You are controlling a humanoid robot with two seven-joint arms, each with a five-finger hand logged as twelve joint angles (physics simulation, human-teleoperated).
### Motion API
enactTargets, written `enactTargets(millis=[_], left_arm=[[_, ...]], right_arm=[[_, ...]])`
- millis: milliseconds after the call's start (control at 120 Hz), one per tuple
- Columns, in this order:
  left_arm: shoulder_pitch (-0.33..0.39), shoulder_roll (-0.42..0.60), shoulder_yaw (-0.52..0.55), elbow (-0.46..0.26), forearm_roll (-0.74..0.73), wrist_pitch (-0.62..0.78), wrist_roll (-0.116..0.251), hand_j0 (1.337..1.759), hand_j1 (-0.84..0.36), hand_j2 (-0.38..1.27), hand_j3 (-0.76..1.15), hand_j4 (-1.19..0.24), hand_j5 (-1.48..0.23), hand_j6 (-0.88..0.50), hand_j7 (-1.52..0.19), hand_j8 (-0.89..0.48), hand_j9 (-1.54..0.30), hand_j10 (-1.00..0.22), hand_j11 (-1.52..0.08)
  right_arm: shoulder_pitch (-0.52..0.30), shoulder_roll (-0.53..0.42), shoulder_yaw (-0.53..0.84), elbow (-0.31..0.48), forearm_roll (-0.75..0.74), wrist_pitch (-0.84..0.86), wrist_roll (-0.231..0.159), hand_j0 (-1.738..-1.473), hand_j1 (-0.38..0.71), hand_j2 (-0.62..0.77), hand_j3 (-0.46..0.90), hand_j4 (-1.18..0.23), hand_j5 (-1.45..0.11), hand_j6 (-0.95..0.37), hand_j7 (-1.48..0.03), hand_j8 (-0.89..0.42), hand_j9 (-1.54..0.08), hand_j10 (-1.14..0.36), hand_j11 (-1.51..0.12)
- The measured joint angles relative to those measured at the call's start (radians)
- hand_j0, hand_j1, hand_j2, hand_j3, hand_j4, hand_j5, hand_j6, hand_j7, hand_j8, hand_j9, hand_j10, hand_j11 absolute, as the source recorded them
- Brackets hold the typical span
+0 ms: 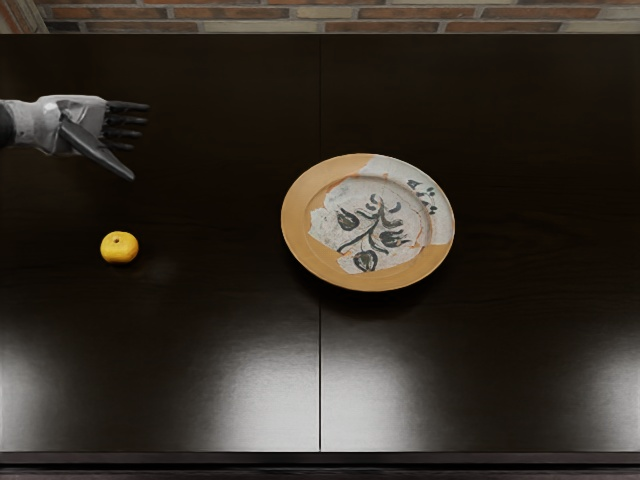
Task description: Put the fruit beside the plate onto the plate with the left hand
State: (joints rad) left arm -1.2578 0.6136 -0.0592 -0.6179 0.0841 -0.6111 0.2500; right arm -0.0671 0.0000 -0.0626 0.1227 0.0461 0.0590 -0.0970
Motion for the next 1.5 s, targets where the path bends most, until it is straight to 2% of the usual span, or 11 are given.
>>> enactTargets(millis=[158,233,417,542,617,700,842,1067,1175,1350,1500], left_arm=[[0.0,0.003,0.001,-0.003,0.004,0.0,0.0,1.658,0.35,0.0,0.0,0.0,0.0,0.0,0.0,0.0,0.0,0.0,0.0],[-0.017,0.012,0.003,-0.003,0.032,0.0,0.018,1.658,0.35,0.0,0.0,0.0,0.0,0.0,0.0,0.0,0.0,0.0,0.0],[-0.102,0.016,0.006,-0.009,0.321,0.0,0.039,1.658,0.35,0.0,0.0,0.0,0.0,0.0,0.0,0.0,0.0,0.0,0.0],[-0.134,0.017,0.007,-0.049,0.51,0.0,0.045,1.658,0.35,0.0,0.0,0.0,0.0,0.0,0.0,0.0,0.0,0.0,0.0],[-0.145,0.017,0.008,-0.084,0.584,0.0,0.074,1.658,0.35,0.0,0.0,0.0,0.0,0.0,0.0,0.0,0.0,0.0,0.0],[-0.144,0.028,0.014,-0.154,0.652,0.0,0.119,1.658,0.35,0.0,0.0,0.0,0.0,0.0,0.0,0.0,0.0,0.0,0.0],[-0.162,0.096,0.048,-0.311,0.741,0.0,0.168,1.658,0.35,0.0,0.0,0.0,0.0,0.0,0.0,0.0,0.0,0.0,0.0],[-0.257,0.15,0.21,-0.561,0.768,0.005,0.225,1.658,0.35,0.0,0.0,0.0,0.0,0.0,0.0,0.0,0.0,0.0,0.0],[-0.299,0.15,0.297,-0.665,0.767,0.098,0.263,1.658,0.35,0.0,0.0,0.0,0.0,0.0,0.0,0.0,0.0,0.0,0.0],[-0.316,0.149,0.37,-0.749,0.765,0.253,0.299,1.658,0.35,0.0,0.0,0.0,0.0,0.0,0.0,0.0,0.0,0.0,0.0],[-0.318,0.147,0.399,-0.795,0.764,0.374,0.311,1.658,0.35,0.0,0.0,0.0,0.0,0.0,0.0,0.0,0.0,0.0,0.0]], right_arm=[[0.0,0.0,0.0,-0.001,-0.001,-0.001,0.0,-1.658,-0.32,0.0,0.0,-0.02,-0.03,-0.02,-0.03,-0.02,-0.03,-0.02,-0.03],[0.0,0.0,0.0,-0.001,0.0,-0.001,-0.002,-1.658,-0.32,0.0,0.0,-0.02,-0.03,-0.02,-0.03,-0.02,-0.03,-0.02,-0.03],[0.0,0.0,0.0,-0.001,0.0,-0.002,-0.005,-1.658,-0.32,0.0,0.0,-0.02,-0.03,-0.02,-0.03,-0.02,-0.03,-0.02,-0.03],[0.0,0.0,0.0,-0.002,0.0,-0.002,-0.006,-1.658,-0.32,0.0,0.0,-0.02,-0.03,-0.02,-0.03,-0.02,-0.03,-0.02,-0.03],[0.0,0.0,0.0,-0.002,0.0,-0.002,-0.006,-1.658,-0.32,0.0,0.0,-0.02,-0.03,-0.02,-0.03,-0.02,-0.03,-0.02,-0.03],[0.0,0.0,0.0,-0.002,0.0,-0.001,-0.006,-1.658,-0.32,0.0,0.0,-0.02,-0.03,-0.02,-0.03,-0.02,-0.03,-0.02,-0.03],[0.0,0.0,0.0,-0.002,0.0,-0.001,-0.006,-1.658,-0.32,0.0,0.0,-0.02,-0.03,-0.02,-0.03,-0.02,-0.03,-0.02,-0.03],[0.0,0.0,0.0,-0.002,0.0,-0.002,-0.006,-1.658,-0.32,0.0,0.0,-0.02,-0.03,-0.02,-0.03,-0.02,-0.03,-0.02,-0.03],[0.0,0.0,0.0,-0.002,0.0,-0.001,-0.006,-1.658,-0.32,0.0,0.0,-0.02,-0.03,-0.02,-0.03,-0.02,-0.03,-0.02,-0.03],[0.0,0.0,0.0,-0.002,0.0,-0.002,-0.006,-1.658,-0.32,0.0,0.0,-0.02,-0.03,-0.02,-0.03,-0.02,-0.03,-0.02,-0.03],[0.0,0.0,0.0,-0.002,0.0,-0.002,-0.006,-1.658,-0.32,0.0,0.0,-0.02,-0.03,-0.02,-0.03,-0.02,-0.03,-0.02,-0.03]])
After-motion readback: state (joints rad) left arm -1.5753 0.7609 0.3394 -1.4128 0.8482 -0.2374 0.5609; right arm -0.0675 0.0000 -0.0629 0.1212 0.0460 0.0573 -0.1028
